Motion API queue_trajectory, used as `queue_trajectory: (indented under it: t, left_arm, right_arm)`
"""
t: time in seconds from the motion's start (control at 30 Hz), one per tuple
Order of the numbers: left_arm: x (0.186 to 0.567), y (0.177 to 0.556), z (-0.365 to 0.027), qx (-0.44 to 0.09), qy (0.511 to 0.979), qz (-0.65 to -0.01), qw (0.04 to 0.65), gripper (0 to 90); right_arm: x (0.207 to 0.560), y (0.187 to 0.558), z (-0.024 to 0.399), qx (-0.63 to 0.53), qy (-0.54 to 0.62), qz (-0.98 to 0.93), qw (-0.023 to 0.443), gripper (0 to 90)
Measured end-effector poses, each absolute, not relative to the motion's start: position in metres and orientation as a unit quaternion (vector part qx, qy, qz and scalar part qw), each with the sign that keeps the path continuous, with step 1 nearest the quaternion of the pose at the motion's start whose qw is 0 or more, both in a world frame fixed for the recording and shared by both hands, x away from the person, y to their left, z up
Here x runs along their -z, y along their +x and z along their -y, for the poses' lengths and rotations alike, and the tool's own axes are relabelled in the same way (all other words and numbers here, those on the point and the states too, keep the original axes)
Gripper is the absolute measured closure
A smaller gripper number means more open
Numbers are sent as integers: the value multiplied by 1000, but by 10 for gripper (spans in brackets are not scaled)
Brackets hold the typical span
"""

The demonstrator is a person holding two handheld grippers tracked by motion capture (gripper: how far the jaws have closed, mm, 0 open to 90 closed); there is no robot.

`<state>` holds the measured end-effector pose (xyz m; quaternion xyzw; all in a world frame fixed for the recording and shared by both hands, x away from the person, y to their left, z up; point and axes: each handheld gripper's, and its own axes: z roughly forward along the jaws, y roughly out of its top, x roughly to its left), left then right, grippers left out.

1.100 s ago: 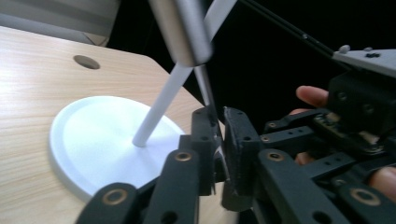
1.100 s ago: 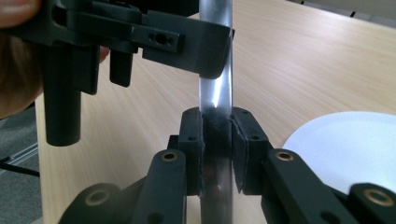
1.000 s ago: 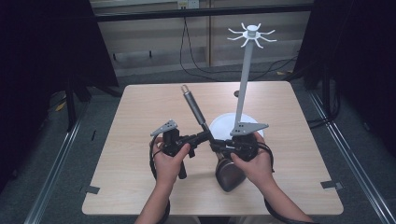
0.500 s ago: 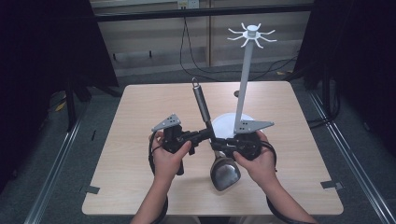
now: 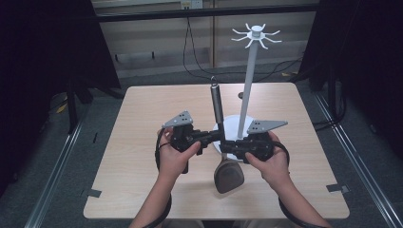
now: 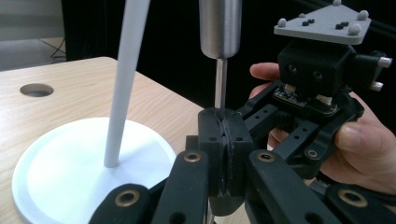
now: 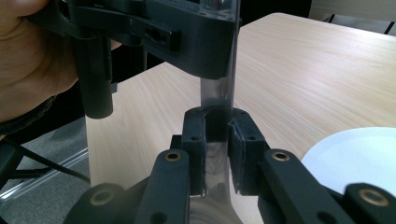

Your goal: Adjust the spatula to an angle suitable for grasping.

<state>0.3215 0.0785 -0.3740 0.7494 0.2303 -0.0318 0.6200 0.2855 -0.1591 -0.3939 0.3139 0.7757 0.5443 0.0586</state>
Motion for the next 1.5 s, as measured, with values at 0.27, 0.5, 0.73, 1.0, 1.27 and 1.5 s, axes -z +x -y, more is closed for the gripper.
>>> queue_trajectory:
  t: [0.27, 0.5, 0.73, 1.0, 1.27, 1.5]
  left_arm:
    - [364, 322, -69, 29, 756, -217, 617, 887]
    - [357, 325, -64, 30, 761, -200, 616, 887]
    - [347, 329, -57, 31, 765, -185, 616, 887]
    - [339, 332, -52, 33, 765, -174, 619, 887]
    - [328, 337, -45, 31, 767, -165, 619, 887]
    - [321, 339, -41, 28, 772, -158, 615, 887]
  right_arm:
    - [390, 283, 167, -559, 312, -766, 63, 785]
    - [383, 282, 174, -562, 314, -762, 67, 787]
    - [374, 283, 180, -563, 312, -763, 67, 790]
    - [367, 284, 185, -565, 313, -760, 73, 790]
    - [359, 285, 189, -571, 315, -753, 86, 791]
    - [353, 285, 194, -575, 316, -748, 95, 790]
